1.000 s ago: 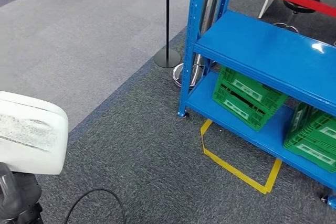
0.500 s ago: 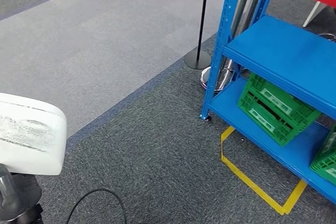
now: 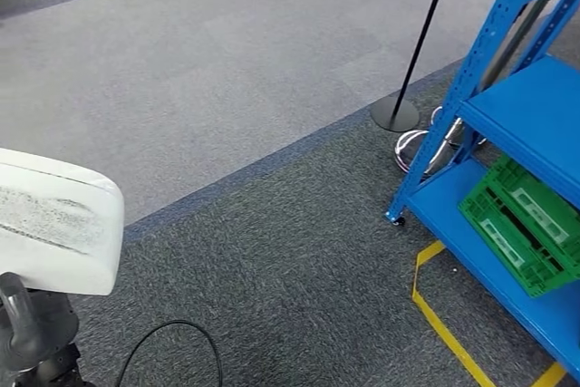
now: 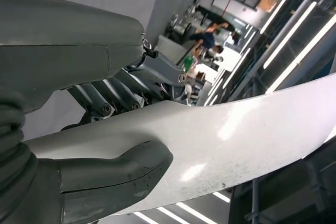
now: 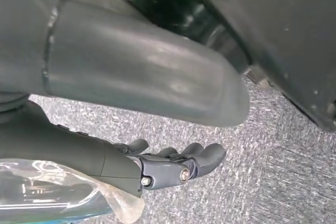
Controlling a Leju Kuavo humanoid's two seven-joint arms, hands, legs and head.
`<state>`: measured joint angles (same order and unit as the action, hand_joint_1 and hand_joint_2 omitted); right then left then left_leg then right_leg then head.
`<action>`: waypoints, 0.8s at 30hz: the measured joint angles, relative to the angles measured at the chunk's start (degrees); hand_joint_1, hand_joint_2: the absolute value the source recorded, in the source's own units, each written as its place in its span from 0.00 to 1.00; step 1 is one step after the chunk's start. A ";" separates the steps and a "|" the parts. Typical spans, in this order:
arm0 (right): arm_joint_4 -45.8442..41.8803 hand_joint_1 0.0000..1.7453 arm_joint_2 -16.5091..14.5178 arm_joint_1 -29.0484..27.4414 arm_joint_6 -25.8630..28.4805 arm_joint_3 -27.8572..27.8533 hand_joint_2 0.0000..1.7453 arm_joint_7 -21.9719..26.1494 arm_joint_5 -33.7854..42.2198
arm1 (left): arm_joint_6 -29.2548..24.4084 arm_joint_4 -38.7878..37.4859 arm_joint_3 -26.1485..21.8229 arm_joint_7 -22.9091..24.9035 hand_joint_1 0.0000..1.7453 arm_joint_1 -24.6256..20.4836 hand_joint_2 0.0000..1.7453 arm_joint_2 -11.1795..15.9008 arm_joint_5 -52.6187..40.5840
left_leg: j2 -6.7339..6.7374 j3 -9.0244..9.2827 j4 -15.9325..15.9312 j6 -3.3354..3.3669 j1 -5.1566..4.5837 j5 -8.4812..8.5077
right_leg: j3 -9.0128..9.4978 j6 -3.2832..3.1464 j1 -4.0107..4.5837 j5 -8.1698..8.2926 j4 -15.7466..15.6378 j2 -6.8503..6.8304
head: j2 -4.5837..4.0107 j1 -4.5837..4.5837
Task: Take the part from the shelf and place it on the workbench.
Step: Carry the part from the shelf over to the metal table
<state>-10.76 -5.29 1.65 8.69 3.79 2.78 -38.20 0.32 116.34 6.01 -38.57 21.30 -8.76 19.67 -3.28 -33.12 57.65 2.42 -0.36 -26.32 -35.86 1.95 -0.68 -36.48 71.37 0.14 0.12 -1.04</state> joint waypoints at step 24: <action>0.28 0.00 -0.51 -0.43 0.25 -1.01 0.00 1.09 0.58 | -0.56 -0.07 0.39 1.32 1.00 2.22 1.00 1.68 -2.91 | 4.63 -0.44 0.69 -0.97 0.12 -0.41 | 8.06 -0.04 -0.07 2.34 -12.59 -5.50 | 0.00 -0.34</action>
<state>-10.48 -5.81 1.22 8.93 2.79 3.86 -37.62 -0.24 116.28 6.40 -37.26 23.52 -7.08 16.76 1.36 -33.57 58.34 1.46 -0.24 -26.74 -27.81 1.91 -0.75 -34.14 58.78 -5.36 0.12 -1.38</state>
